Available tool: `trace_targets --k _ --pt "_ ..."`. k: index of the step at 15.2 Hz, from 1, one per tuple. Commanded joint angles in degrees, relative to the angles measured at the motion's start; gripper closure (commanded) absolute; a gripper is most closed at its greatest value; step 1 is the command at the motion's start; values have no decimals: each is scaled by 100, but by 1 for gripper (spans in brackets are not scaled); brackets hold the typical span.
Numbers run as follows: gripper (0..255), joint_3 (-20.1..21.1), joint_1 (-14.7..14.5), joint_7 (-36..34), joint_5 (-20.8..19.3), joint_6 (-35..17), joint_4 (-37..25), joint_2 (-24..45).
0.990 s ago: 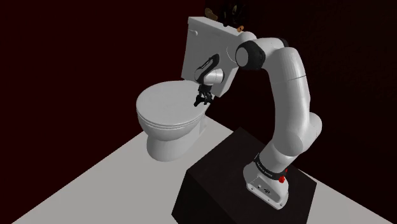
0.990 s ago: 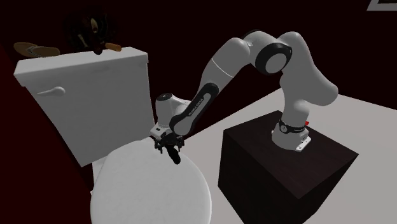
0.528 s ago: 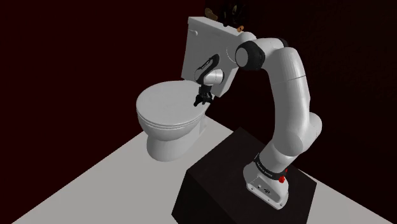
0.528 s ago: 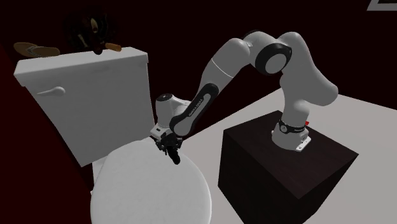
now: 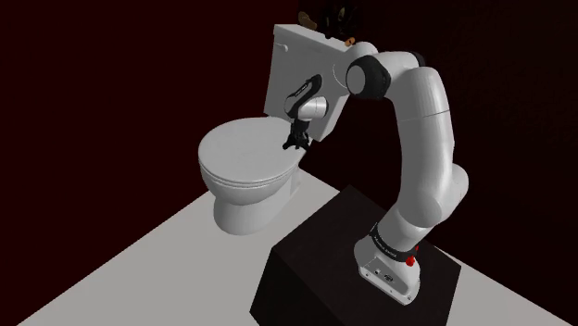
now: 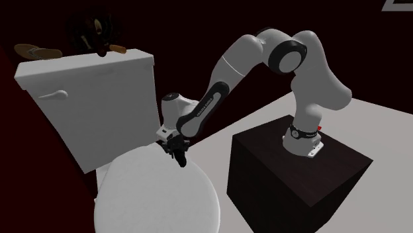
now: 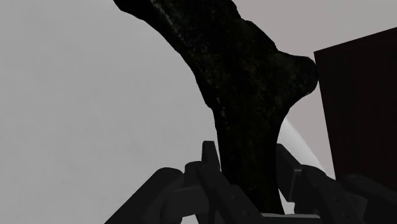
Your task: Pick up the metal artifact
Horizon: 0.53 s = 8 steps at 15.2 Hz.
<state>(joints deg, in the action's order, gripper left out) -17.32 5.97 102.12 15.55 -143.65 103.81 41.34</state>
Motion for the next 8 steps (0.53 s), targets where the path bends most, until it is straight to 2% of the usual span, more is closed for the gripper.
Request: trace_targets --k 1,8 --pt "255 -42 -31 -22 -39 97 25 -125" --pt "255 -178 -132 -98 -181 431 100 -536"
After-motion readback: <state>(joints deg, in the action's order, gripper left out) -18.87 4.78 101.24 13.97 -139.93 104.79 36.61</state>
